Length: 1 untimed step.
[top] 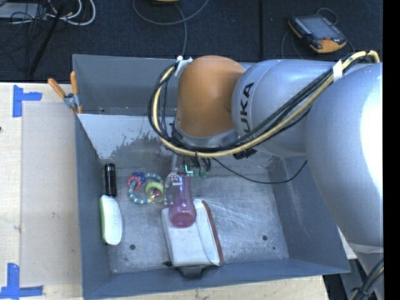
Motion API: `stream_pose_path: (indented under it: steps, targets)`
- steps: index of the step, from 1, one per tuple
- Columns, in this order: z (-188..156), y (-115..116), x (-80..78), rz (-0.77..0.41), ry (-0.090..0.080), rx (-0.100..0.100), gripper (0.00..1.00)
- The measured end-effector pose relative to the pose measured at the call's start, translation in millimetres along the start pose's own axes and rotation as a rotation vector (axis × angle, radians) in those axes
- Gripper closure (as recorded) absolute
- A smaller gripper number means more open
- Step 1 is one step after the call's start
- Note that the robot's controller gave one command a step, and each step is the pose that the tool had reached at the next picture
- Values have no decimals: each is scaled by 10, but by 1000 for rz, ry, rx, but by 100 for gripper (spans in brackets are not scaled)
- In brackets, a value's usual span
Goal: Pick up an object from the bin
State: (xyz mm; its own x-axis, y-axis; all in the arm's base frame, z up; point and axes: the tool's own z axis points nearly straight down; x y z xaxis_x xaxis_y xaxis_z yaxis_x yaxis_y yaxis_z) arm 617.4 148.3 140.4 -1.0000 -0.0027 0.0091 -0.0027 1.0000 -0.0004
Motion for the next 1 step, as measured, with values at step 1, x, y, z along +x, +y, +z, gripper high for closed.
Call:
stream_pose_path:
  steps: [1]
  targets:
    - [-43,-7,-19,3,-7,-1,0]
